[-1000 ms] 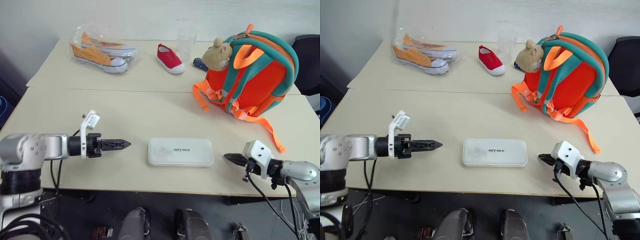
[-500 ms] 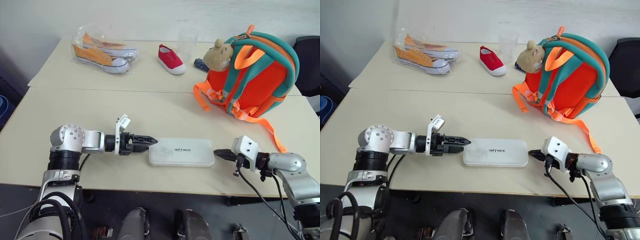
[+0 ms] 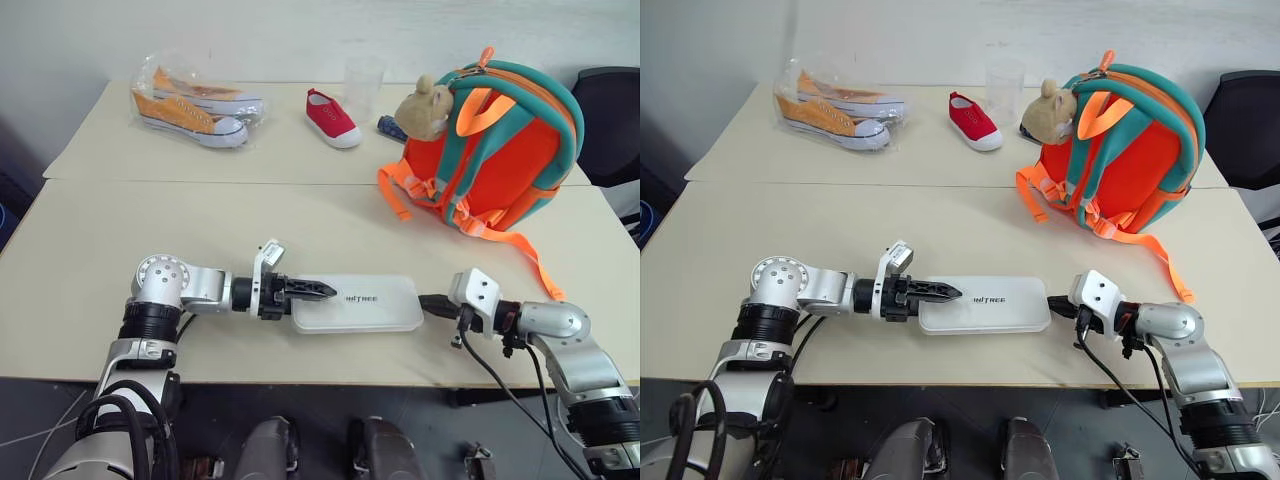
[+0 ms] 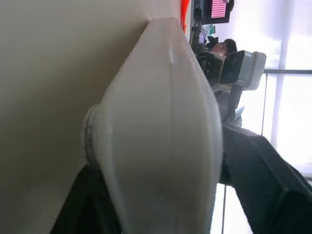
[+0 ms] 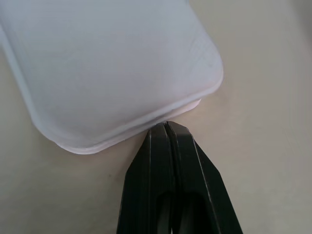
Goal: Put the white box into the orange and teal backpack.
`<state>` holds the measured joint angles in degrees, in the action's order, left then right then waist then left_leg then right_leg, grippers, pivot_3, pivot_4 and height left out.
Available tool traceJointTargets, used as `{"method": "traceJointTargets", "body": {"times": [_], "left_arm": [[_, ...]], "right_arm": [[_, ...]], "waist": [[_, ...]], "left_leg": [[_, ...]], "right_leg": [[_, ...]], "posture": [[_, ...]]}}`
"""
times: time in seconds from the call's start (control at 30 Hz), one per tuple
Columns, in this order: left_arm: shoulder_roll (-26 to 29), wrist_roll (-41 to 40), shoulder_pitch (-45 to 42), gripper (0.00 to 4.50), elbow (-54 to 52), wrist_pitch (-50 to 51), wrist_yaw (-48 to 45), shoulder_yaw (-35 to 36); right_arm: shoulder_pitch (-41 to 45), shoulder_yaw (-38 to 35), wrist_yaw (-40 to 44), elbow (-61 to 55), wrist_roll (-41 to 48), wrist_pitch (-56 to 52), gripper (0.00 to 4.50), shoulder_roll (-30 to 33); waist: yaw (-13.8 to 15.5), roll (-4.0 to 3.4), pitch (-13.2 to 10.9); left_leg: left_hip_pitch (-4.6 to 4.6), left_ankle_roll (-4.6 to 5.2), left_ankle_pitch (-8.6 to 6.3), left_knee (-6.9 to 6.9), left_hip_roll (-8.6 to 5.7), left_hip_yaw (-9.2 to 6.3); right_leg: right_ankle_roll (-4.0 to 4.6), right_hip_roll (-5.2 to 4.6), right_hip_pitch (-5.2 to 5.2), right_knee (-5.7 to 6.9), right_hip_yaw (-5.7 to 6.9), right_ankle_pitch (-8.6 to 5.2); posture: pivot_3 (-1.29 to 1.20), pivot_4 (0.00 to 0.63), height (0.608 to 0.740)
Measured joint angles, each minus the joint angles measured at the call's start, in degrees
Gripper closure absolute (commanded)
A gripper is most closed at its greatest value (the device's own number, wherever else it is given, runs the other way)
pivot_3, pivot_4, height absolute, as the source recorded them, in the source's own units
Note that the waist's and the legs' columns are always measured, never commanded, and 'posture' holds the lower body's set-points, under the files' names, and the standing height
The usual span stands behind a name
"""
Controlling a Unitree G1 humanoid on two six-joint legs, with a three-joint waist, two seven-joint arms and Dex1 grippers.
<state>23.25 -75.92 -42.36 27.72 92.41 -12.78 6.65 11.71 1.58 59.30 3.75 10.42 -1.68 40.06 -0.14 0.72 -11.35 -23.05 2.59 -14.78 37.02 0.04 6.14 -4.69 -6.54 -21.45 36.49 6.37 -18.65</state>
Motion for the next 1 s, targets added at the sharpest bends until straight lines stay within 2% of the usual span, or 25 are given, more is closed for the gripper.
{"method": "traceJointTargets", "body": {"times": [0.1, 0.17, 0.27, 0.37, 0.5, 0.6, 0.67, 0.77, 0.97, 1.0], "left_arm": [[-0.48, -0.87, 0.33, 3.19, 0.15, 0.05, 2.25, 1.71], [-1.08, -2.16, 0.4, 3.24, -0.71, 0.11, 2.3, 3.12], [-0.41, -2.86, 2.04, 3.24, -4.51, -0.76, 2.11, 6.26], [2.69, -0.28, 7.06, 3.24, -12.34, -6.98, -2.23, 9.3], [13.51, 11.87, 17.24, 3.24, -27.38, -26.22, -25.31, 7.16], [13.2, 20.33, 21.08, 3.24, -31.43, -43.72, -38.5, 6.85], [11.06, 23.61, 21.14, 3.24, -31.77, -51.8, -42.11, 6.85], [12.11, 26.4, 20.54, 3.24, -32.09, -56.8, -46.22, 6.54], [13.55, 28.47, 20.39, 3.24, -33.54, -59.09, -50.42, 5.08], [13.55, 28.7, 20.68, 3.24, -33.66, -59.17, -50.37, 5.16]], "right_arm": [[-1.2, -0.41, -0.19, -1.28, 0.75, -0.58, 4.5, -0.36], [-2.84, -1.38, -0.45, -2.3, 2.53, -1.01, 4.5, -1.43], [-6.05, -4.05, -1.36, -6.11, 8.01, -2.56, 3.91, -4.08], [-9.17, -10.19, -3.05, -9.7, 12.11, -5.01, 2.93, -2.84], [-11.31, -17.28, -9.21, -13.25, 15.23, -9.84, 1.6, -2.8], [-4.49, -19.66, -17.19, -13.06, 15.61, -13.8, 0.55, -4.78], [1.53, -19.84, -20.65, -12.32, 15.56, -15.39, 0.04, -4.94], [11.6, -17.14, -23.36, -6.78, 13.38, -16.11, 0.04, -5.51], [26.75, -11.16, -27.75, 11.36, 7.71, -15.94, 0.04, -10.42], [29.15, -10.76, -28.36, 14.0, 7.25, -15.85, 0.44, -11.4]], "waist": [[0.09, 0.01, 0.0], [0.14, 0.03, -0.02], [0.14, 0.02, -0.02], [0.02, 0.03, -0.03], [-0.06, 0.0, -0.03], [0.01, -0.24, -0.06], [0.21, -0.29, -0.08], [-0.03, -0.28, -0.08], [-0.59, -0.31, -0.1], [-0.83, -0.32, -0.1]], "left_leg": [[-0.03, 0.0, 0.0, -0.02, 0.0, 0.0], [-0.06, -0.01, 0.0, 0.0, -0.01, -0.03], [-0.09, -0.01, -0.01, 0.0, -0.02, -0.03], [-0.08, -0.05, -0.03, -0.03, -0.02, -0.01], [-0.07, -0.45, -0.24, -0.19, 0.03, 0.1], [-0.09, -0.54, -0.29, -0.25, 0.03, 0.18], [-0.11, -0.54, -0.29, -0.27, 0.03, 0.13], [-0.13, -0.39, -0.23, -0.54, 0.02, 0.12], [-0.19, 0.12, 0.06, -0.73, -0.04, 0.24], [-0.21, 0.14, 0.08, -0.73, -0.05, 0.24]], "right_leg": [[0.0, 0.0, -0.02, -0.01, 0.0, 0.0], [0.0, 0.0, -0.02, -0.02, 0.01, 0.0], [0.0, 0.0, -0.04, -0.02, 0.0, 0.0], [0.0, 0.0, -0.05, -0.04, -0.04, 0.0], [0.13, 0.04, -0.15, -0.12, -0.07, -0.07], [0.11, -0.01, -0.16, -0.36, -0.14, -0.04], [0.1, -0.03, -0.15, -0.4, -0.11, -0.03], [0.1, -0.03, -0.23, -0.46, -0.07, -0.03], [0.11, -0.01, -0.29, -0.39, -0.05, -0.03], [0.1, -0.01, -0.29, -0.38, -0.04, -0.03]], "posture": [[0.0, 0.15, 0.74], [0.0, 0.15, 0.74], [0.0, 0.15, 0.74], [0.0, 0.15, 0.74], [0.0, 0.15, 0.74], [0.0, 0.15, 0.74], [0.0, 0.15, 0.74], [0.0, 0.15, 0.74], [0.0, 0.15, 0.74], [0.0, 0.15, 0.74]]}}
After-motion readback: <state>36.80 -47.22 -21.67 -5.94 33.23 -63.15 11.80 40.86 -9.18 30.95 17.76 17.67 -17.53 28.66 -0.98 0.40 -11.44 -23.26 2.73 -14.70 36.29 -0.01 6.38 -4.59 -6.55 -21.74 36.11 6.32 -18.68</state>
